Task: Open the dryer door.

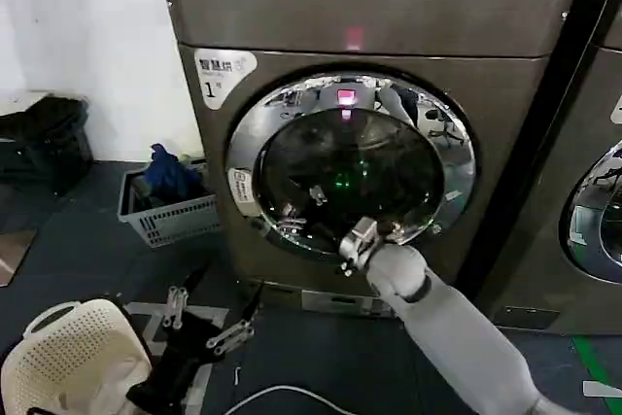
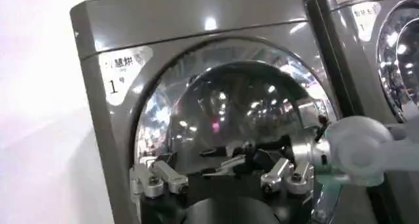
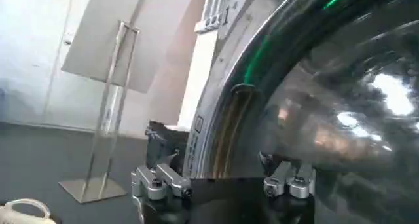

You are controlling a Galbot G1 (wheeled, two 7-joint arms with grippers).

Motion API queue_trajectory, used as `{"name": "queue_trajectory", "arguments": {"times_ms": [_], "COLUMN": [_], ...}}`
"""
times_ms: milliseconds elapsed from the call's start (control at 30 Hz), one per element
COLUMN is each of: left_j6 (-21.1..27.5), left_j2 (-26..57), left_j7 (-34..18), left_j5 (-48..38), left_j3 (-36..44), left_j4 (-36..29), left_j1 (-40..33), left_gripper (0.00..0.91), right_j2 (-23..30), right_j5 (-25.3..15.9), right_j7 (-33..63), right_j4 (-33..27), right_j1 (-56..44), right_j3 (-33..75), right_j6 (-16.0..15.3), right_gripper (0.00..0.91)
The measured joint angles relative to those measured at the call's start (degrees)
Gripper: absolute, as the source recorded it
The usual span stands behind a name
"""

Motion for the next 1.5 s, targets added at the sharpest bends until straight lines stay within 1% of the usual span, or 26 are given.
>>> {"name": "queue_trajectory", "arguments": {"times_ms": [733,1067,1233,1367,1500], "left_j6": [-0.2,-0.6,-0.7,-0.7,-0.7], "left_j2": [-0.4,-0.6,-0.7,-0.7,-0.9], "left_j7": [0.1,0.0,0.0,0.0,0.0], "left_j5": [-0.2,-0.3,-0.4,-0.5,-0.6], "left_j3": [-1.1,-1.5,-1.6,-1.7,-2.1], "left_j4": [-1.4,-1.9,-2.0,-1.9,-1.6], "left_j1": [1.3,2.2,2.3,2.2,1.8], "left_gripper": [0.907,0.907,0.907,0.907,0.907], "right_j2": [8.5,10.5,10.3,9.8,9.3], "right_j5": [-1.1,-1.0,0.8,0.8,2.5], "right_j7": [-3.9,-7.8,-11.8,-14.6,-17.5], "right_j4": [-13.1,-18.3,-19.2,-19.7,-19.9], "right_j1": [5.6,8.1,9.2,9.9,10.5], "right_j3": [-3.0,-3.3,-3.8,-4.5,-5.4], "right_j6": [2.2,4.1,4.4,6.2,8.8], "right_gripper": [0.907,0.907,0.907,0.907,0.907]}}
